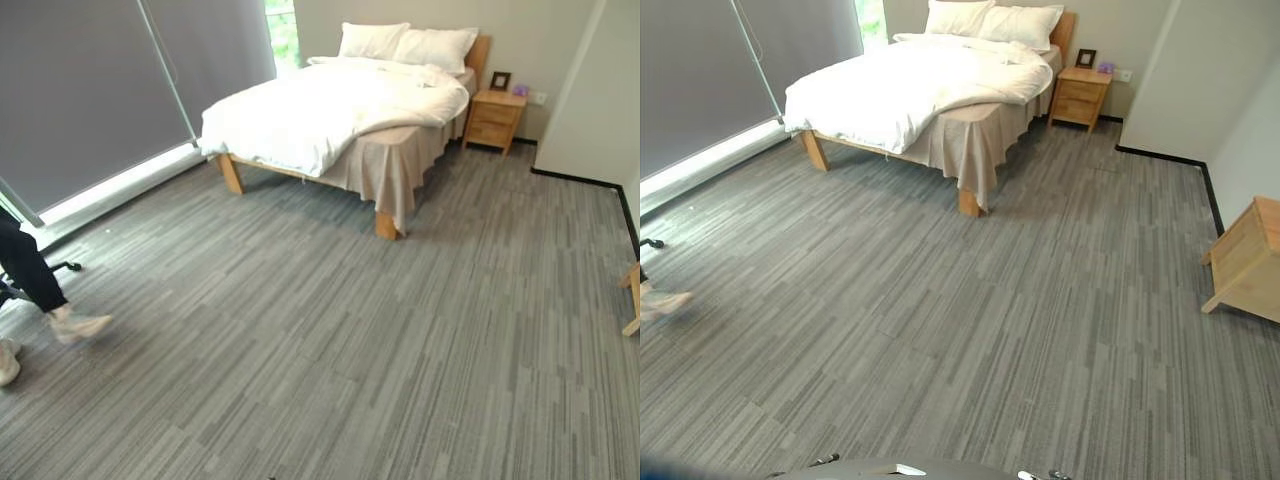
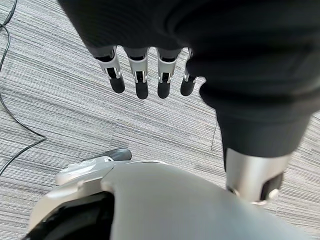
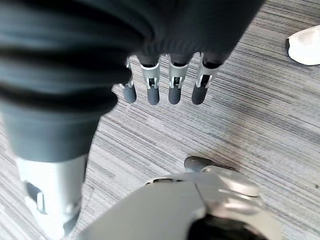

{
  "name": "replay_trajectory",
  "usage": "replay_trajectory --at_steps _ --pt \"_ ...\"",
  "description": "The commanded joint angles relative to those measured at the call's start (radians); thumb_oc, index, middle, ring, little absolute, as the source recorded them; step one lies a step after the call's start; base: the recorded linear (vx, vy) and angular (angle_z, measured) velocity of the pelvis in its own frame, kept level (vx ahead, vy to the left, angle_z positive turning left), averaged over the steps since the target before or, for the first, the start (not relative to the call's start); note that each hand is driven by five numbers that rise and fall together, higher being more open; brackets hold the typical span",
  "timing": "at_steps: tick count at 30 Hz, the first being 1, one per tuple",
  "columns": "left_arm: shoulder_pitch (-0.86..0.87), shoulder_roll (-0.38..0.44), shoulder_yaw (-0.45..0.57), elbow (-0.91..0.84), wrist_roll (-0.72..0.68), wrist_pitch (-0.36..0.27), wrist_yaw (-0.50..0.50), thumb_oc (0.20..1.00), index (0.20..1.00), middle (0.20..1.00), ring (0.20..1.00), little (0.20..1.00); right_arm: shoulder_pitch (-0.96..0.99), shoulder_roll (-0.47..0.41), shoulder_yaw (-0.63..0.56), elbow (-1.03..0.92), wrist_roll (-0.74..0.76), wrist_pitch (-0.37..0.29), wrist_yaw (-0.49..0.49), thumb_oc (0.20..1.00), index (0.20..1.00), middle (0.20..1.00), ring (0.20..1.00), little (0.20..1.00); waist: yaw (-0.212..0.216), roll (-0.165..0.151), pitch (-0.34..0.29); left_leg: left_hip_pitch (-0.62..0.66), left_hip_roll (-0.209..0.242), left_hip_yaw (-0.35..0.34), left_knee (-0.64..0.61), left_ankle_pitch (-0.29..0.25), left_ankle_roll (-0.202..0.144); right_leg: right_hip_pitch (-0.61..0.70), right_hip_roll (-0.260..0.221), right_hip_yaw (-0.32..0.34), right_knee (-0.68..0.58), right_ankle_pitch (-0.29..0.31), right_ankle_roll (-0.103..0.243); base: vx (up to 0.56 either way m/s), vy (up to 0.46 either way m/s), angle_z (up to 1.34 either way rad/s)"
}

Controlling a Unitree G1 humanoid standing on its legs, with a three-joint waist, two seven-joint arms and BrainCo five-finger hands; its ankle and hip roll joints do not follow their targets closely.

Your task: Making the bed.

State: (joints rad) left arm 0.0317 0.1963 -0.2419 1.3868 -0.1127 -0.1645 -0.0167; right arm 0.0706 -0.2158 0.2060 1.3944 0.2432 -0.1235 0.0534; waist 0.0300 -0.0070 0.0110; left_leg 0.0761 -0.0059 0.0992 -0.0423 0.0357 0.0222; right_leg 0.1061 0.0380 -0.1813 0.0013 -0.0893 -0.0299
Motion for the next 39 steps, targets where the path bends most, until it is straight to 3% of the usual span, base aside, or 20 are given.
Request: replay_trajectory --at_steps 1,6,8,12,15,21,39 --pt "-0.081 -0.037 -0.029 0.059 0.073 -0.023 0.003 1.000 1.000 1.000 1.000 1.000 -0.044 0.007 0.023 0.084 -0.006 -0.008 0.017 1.000 1.000 1.000 1.000 1.000 -0.006 -0.024 -0.011 -0.004 -0.067 0.049 -0.045 -0.041 0.007 0.028 -0.021 -0.051 -0.089 0.049 0.063 0.00 0.000 0.00" --pt "-0.102 -0.029 -0.040 0.061 0.050 -0.021 -0.020 1.000 1.000 1.000 1.000 1.000 -0.054 -0.015 -0.028 0.058 0.100 -0.020 0.026 1.000 1.000 1.000 1.000 1.000 -0.019 -0.017 -0.023 0.003 -0.067 0.052 -0.045 -0.051 0.006 0.030 -0.021 -0.042 -0.089 0.046 0.063 0.04 0.019 0.00" --pt "-0.159 0.014 -0.096 -0.036 0.073 -0.050 0.008 1.000 1.000 1.000 1.000 1.000 -0.075 -0.062 -0.061 -0.026 0.182 -0.049 0.019 1.000 1.000 1.000 1.000 1.000 -0.035 -0.009 -0.027 0.005 -0.067 0.056 -0.045 -0.056 0.005 0.028 -0.020 -0.029 -0.089 0.049 0.065 0.00 0.000 0.00" --pt "-0.209 0.053 -0.099 -0.107 0.021 -0.068 0.033 1.000 1.000 1.000 1.000 1.000 -0.094 -0.103 -0.067 -0.148 0.189 -0.076 -0.007 1.000 1.000 1.000 1.000 1.000 -0.044 -0.003 -0.027 0.001 -0.068 0.060 -0.045 -0.059 0.005 0.022 -0.022 -0.023 -0.089 0.052 0.067 0.01 0.029 -0.04" --pt "-0.234 0.115 -0.080 -0.314 -0.070 -0.089 0.053 1.000 1.000 1.000 1.000 1.000 -0.084 -0.155 -0.079 -0.427 0.200 -0.087 -0.028 1.000 1.000 1.000 1.000 1.000 -0.047 -0.001 -0.021 -0.005 -0.071 0.058 -0.045 -0.055 0.007 0.017 -0.026 -0.026 -0.089 0.058 0.072 0.01 0.027 -0.07" --pt "-0.137 0.146 0.011 -0.619 -0.154 -0.107 0.073 1.000 1.000 1.000 1.000 1.000 0.015 -0.171 -0.129 -0.742 0.152 -0.107 -0.053 1.000 1.000 1.000 1.000 1.000 -0.042 -0.006 -0.009 -0.012 -0.075 0.049 -0.045 -0.054 0.012 0.013 -0.032 -0.038 -0.089 0.059 0.082 0.02 0.020 0.03" --pt "-0.093 0.133 0.091 -0.835 -0.200 -0.107 0.135 1.000 1.000 1.000 1.000 1.000 -0.002 -0.137 -0.081 -0.963 0.144 -0.117 -0.071 1.000 1.000 1.000 1.000 1.000 -0.029 -0.021 0.047 -0.037 -0.077 0.065 -0.045 -0.076 0.027 -0.017 -0.045 -0.037 -0.076 0.053 0.090 0.07 0.038 -0.02"
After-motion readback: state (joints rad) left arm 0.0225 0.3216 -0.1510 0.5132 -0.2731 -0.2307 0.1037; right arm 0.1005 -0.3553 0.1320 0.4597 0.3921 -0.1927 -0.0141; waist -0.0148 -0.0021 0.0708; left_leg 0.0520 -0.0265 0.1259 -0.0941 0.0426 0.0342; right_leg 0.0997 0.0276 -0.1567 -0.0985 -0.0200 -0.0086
